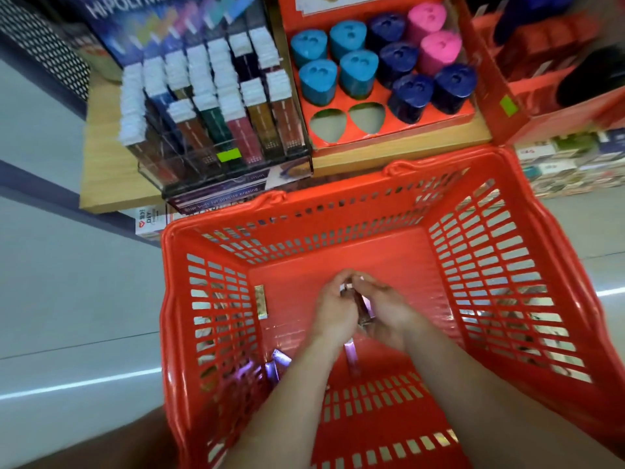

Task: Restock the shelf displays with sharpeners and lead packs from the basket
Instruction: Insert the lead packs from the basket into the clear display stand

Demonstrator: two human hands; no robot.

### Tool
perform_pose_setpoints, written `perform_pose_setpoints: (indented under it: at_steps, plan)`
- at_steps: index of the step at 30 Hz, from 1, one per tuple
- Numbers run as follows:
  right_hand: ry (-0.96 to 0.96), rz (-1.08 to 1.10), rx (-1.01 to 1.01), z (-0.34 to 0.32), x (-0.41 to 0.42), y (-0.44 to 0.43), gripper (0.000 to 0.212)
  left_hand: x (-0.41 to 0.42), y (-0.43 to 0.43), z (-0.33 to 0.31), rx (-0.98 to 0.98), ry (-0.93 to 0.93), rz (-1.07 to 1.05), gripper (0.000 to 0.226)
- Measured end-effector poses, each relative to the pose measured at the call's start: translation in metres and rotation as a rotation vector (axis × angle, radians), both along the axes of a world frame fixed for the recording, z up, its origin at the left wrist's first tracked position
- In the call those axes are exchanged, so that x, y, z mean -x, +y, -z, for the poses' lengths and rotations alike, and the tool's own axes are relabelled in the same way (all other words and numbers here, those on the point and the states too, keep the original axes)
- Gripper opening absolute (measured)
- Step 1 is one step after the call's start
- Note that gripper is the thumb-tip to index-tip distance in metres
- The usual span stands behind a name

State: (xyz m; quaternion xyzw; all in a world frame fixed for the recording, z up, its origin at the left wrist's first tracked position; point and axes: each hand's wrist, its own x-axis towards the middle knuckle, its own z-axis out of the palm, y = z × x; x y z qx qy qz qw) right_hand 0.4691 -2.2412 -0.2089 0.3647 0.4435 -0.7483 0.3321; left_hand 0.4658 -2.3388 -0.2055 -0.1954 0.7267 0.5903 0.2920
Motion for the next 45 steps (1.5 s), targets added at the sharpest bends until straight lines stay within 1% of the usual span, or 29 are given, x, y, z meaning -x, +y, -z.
perform_pose_setpoints:
  at_steps: [2,4,6,7,9,10,11,12,14,15,17,19,20,21,22,23,25,26,27,30,33,36,39,41,45]
  plan:
    - [0.031,-0.003,-0.053,0.005,-0.002,0.005,0.020,0.003,0.002,0.003,0.143,0.067,0.194,0.046]
    - [0.057,-0.046,-0.051,0.007,0.000,0.008,0.021,0.007,0.002,-0.001,0.248,0.096,0.257,0.050]
    - [0.061,-0.077,-0.043,0.010,0.003,0.010,0.020,0.011,-0.001,0.003,0.278,0.165,0.249,0.050]
    - [0.057,-0.090,-0.043,0.010,0.006,0.012,0.019,0.015,-0.004,0.007,0.262,0.175,0.213,0.050]
    - [0.071,-0.142,-0.046,0.014,0.009,0.020,0.021,0.023,-0.010,0.020,0.210,0.115,0.131,0.051]
    - [0.085,-0.180,-0.059,0.015,0.010,0.024,0.022,0.025,-0.015,0.026,0.234,0.116,0.142,0.051]
    - [0.092,-0.205,-0.080,0.017,0.011,0.028,0.022,0.026,-0.020,0.033,0.315,0.169,0.225,0.052]
    - [0.086,-0.207,-0.100,0.018,0.011,0.032,0.020,0.027,-0.025,0.040,0.432,0.244,0.370,0.054]
    - [0.038,-0.148,-0.123,0.020,0.012,0.039,0.018,0.024,-0.034,0.053,0.631,0.381,0.671,0.059]
    - [0.007,-0.109,-0.126,0.020,0.013,0.043,0.018,0.022,-0.037,0.058,0.684,0.407,0.778,0.059]
    - [-0.063,-0.048,-0.137,0.019,0.013,0.047,0.017,0.021,-0.041,0.064,0.730,0.446,0.853,0.048]
    - [-0.130,0.007,-0.139,0.016,0.014,0.050,0.016,0.024,-0.040,0.061,0.768,0.449,0.881,0.028]
    - [-0.154,0.029,-0.134,0.014,0.015,0.050,0.017,0.025,-0.038,0.058,0.779,0.399,0.860,0.019]
    - [-0.167,0.045,-0.131,0.011,0.016,0.050,0.017,0.026,-0.038,0.054,0.770,0.325,0.787,0.014]
    - [-0.167,0.049,-0.139,0.007,0.016,0.048,0.015,0.028,-0.037,0.049,0.728,0.234,0.669,0.011]
    - [-0.148,0.036,-0.163,0.003,0.016,0.046,0.015,0.030,-0.036,0.042,0.639,0.137,0.529,0.014]
    - [-0.070,-0.008,-0.216,-0.007,0.014,0.041,0.021,0.032,-0.032,0.023,0.325,-0.012,0.264,0.020]
    - [-0.026,-0.015,-0.216,-0.014,0.014,0.036,0.022,0.034,-0.030,0.010,0.195,-0.041,0.171,0.019]
    - [0.016,-0.006,-0.191,-0.023,0.014,0.031,0.021,0.035,-0.027,-0.005,0.108,-0.043,0.110,0.017]
    - [0.110,0.095,-0.073,-0.056,0.022,0.018,0.016,0.039,-0.022,-0.053,-0.025,0.034,0.037,0.019]
    - [0.201,0.146,-0.043,-0.094,0.032,0.012,0.018,0.044,-0.027,-0.098,-0.010,0.156,0.131,0.018]
    - [0.329,0.114,-0.053,-0.135,0.038,0.006,0.015,0.054,-0.040,-0.143,0.038,0.292,0.220,0.019]
    - [0.480,0.023,-0.056,-0.173,0.042,-0.002,0.016,0.066,-0.058,-0.192,0.121,0.416,0.185,0.015]
    - [0.558,-0.054,-0.067,-0.193,0.044,-0.011,0.019,0.071,-0.073,-0.227,0.168,0.473,0.211,0.016]
    - [0.729,-0.262,-0.158,-0.227,0.049,-0.027,0.020,0.074,-0.104,-0.273,0.208,0.504,0.265,0.015]
